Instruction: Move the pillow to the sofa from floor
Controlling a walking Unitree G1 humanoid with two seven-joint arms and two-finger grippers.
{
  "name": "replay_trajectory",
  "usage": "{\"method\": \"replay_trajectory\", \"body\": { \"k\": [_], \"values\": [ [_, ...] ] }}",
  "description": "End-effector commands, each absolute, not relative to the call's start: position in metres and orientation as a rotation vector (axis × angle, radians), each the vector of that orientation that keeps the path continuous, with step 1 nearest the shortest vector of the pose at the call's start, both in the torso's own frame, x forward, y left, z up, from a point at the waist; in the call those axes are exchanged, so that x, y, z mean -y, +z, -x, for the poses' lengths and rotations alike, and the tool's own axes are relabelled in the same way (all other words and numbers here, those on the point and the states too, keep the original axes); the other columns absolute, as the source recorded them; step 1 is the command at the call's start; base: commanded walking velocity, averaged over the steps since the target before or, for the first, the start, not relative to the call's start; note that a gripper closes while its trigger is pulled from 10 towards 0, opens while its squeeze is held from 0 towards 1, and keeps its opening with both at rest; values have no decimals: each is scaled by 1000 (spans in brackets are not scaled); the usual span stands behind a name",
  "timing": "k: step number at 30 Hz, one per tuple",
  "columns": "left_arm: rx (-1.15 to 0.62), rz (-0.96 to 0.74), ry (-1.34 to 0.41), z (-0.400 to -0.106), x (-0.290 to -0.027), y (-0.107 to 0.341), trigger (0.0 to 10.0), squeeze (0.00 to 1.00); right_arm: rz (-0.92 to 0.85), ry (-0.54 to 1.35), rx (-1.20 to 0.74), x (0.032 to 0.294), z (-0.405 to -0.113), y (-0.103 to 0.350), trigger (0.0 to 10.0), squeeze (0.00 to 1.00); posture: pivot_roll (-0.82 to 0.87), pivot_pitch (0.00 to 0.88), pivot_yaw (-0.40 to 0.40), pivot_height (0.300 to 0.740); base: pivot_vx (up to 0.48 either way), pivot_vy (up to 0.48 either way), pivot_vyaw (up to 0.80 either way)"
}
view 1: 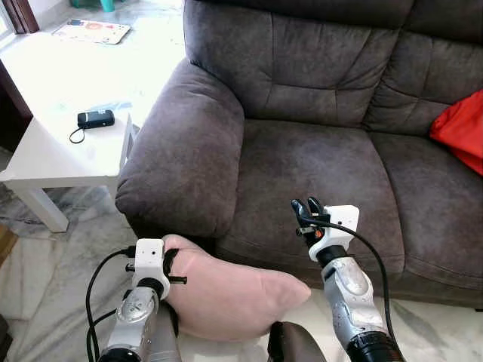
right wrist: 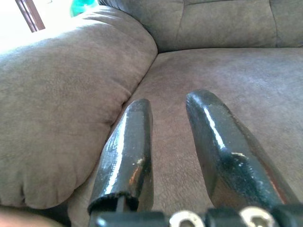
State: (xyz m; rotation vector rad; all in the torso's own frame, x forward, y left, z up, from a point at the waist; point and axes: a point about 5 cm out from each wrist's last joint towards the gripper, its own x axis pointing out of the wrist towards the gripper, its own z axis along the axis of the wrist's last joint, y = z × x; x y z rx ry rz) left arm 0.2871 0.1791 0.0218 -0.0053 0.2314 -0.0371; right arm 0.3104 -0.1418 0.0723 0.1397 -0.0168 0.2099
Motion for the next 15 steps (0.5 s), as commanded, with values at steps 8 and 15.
{"method": "replay_trajectory", "body": {
  "k": [8,15],
  "values": [
    [49,0,22,-312,-192,76,10000,0,-147,191,22,147,-311,73,10000,0,85,0,-84,619,-282,0,0],
    [49,4,25,-312,-192,76,10000,0,-145,193,22,147,-311,73,10000,0,86,0,-87,619,-295,0,0]
  ]
}}
